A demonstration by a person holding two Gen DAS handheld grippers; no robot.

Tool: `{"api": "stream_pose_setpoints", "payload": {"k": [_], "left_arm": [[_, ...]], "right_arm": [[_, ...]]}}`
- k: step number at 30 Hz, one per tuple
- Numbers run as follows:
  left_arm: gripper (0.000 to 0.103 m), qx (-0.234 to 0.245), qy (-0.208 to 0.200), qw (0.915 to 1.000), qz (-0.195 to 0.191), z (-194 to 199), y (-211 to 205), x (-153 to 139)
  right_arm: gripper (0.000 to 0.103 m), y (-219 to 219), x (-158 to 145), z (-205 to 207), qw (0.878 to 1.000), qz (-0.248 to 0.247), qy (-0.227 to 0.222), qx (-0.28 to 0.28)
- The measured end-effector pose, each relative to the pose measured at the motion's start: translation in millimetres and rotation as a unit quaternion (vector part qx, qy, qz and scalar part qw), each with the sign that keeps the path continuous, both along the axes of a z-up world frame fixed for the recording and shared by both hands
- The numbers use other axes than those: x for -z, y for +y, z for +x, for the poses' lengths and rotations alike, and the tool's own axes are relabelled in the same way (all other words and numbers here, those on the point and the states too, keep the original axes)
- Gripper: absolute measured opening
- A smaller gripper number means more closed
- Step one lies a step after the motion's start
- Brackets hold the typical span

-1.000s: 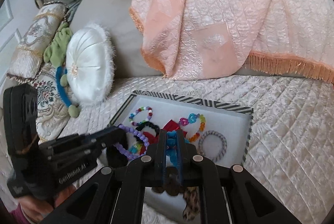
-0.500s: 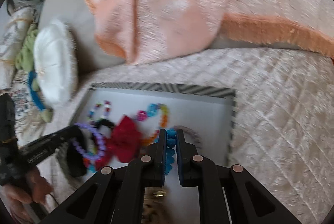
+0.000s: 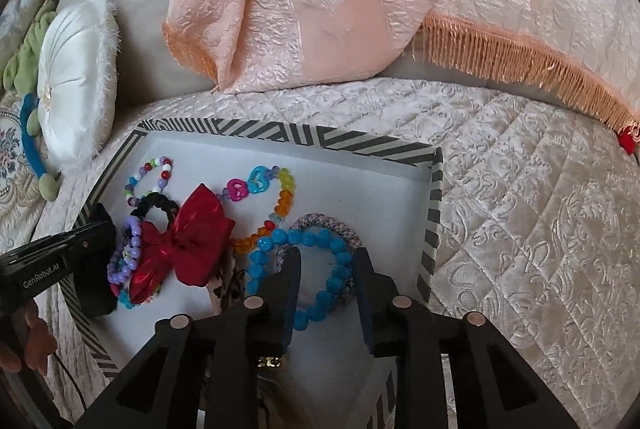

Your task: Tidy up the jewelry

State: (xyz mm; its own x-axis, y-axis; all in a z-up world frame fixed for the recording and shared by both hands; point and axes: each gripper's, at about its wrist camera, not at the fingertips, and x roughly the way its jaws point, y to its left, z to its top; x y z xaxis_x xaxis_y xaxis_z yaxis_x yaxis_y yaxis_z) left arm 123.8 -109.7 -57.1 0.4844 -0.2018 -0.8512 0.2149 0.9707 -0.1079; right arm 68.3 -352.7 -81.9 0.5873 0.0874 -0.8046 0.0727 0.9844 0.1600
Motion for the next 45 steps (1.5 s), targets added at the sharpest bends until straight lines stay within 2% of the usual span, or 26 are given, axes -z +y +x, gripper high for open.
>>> {"api": "stream_pose_setpoints", "payload": {"k": [7, 22, 26, 30, 37, 45], "left_arm": [[0.053, 0.003, -0.02, 0.9997, 0.013, -11.0, -7.8, -12.8], [0.053, 0.008, -0.071, 0.9973, 0.018, -38.3, -11.4, -41.3], [0.053, 0.008, -0.071, 0.9973, 0.013, -46.6, -9.9, -45.3], [0.053, 0.006, -0.074, 0.9972, 0.013, -58.2, -7.8, -48.2], [0.053, -0.006, -0.086, 0.9959, 0.027, -84.7, 1.8, -56.3], [0.053, -0.009, -0.106, 0.9939, 0.029, -142.7, 20.9, -61.6]], "right_arm": [[0.038, 7.3, -13.1, -10.7, 1.0, -0.009, -0.016, -0.003], [0.04, 32.8, -45.1, -39.8, 0.998, -0.026, -0.059, -0.01], [0.042, 40.3, -46.4, -46.1, 0.998, -0.025, -0.056, -0.009], [0.054, 49.8, -46.2, -53.4, 0.998, -0.025, -0.054, -0.009], [0.054, 71.0, -42.6, -69.0, 0.998, -0.038, -0.04, -0.02], [0.054, 84.2, -42.8, -107.8, 0.999, -0.025, -0.034, -0.019]]}}
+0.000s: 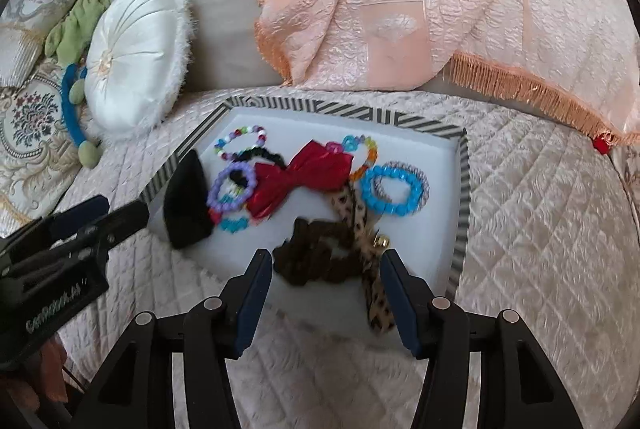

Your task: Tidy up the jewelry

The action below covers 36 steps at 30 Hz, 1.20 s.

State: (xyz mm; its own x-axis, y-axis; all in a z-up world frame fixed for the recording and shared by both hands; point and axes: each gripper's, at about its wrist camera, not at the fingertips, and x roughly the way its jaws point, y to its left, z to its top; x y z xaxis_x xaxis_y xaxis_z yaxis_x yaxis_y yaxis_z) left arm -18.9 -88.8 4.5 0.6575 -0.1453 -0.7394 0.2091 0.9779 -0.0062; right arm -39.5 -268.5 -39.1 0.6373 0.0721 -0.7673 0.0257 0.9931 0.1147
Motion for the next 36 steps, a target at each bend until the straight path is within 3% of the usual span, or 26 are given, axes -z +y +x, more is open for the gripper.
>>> {"api": "stream_pose_setpoints", "payload": {"k": [8, 15, 36], "left_arm": [[0.053, -0.017, 0.013, 0.9997, -0.007, -36.2, 21.0, 13.0], [0.053, -0.041, 0.007, 0.9991, -0.005, -34.9, 32.1, 18.4], [0.053, -0.041, 0.011, 0.9991, 0.006, -23.1, 28.6, 28.0]], "right_arm": [[0.056, 21.8, 2.8, -34.3, 1.0, -0.016, 0.004, -0.013], [0.056, 36.0, 14.7, -41.7, 0.999, -0.044, 0.016, -0.021], [0.057, 37.9, 21.6, -30.5, 0.998, -0.047, 0.023, -0.023]]}}
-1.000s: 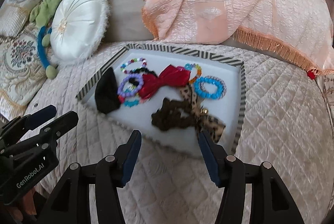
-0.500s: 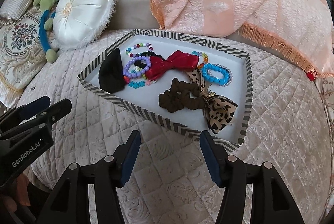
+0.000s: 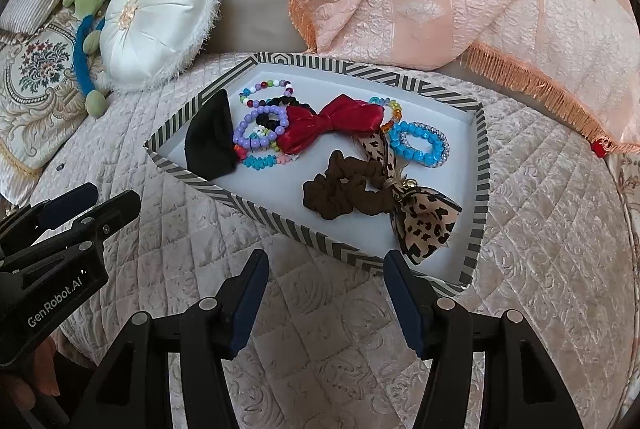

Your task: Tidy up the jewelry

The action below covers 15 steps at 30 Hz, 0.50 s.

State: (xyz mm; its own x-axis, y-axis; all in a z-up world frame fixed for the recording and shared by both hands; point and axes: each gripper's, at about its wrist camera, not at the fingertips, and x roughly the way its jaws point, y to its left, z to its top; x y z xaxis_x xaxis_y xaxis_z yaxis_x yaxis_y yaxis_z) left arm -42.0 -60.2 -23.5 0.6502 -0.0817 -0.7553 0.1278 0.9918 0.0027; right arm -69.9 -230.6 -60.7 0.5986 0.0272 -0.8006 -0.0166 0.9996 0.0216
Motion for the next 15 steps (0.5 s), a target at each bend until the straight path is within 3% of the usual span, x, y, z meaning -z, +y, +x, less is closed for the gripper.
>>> {"api": "stream_pose_setpoints", "payload": {"k": [15], "left_arm": [[0.053, -0.001, -0.002, 1.0, 0.004, -0.5, 0.4, 1.8]], "right_arm": [[0.058, -2.3, -0.2, -0.2, 1.0, 0.001, 0.002, 0.001]]}}
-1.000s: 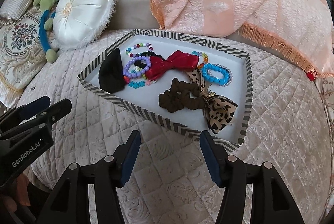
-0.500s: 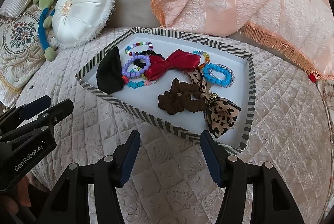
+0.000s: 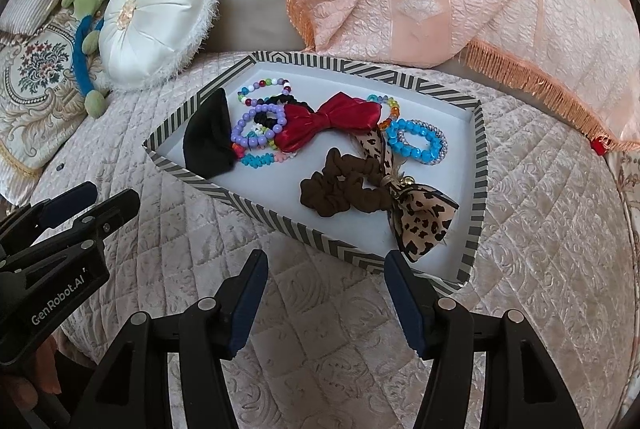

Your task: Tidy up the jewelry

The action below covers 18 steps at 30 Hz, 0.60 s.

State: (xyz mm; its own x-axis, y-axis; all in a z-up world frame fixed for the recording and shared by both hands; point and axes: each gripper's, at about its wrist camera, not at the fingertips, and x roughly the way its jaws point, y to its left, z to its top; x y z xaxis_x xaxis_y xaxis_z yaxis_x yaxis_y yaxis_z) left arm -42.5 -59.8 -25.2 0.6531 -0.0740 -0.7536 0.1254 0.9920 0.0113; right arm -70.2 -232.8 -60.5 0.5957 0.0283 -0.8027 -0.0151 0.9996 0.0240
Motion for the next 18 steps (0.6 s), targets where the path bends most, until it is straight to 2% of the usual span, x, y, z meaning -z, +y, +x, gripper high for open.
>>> {"api": "stream_pose_setpoints", "payload": {"k": [18], "left_arm": [[0.053, -0.003, 0.002, 1.0, 0.004, 1.0, -0.3, 3.8]], "right_arm": [[0.059, -2.1, -0.4, -1.4, 1.0, 0.001, 0.002, 0.001]]}}
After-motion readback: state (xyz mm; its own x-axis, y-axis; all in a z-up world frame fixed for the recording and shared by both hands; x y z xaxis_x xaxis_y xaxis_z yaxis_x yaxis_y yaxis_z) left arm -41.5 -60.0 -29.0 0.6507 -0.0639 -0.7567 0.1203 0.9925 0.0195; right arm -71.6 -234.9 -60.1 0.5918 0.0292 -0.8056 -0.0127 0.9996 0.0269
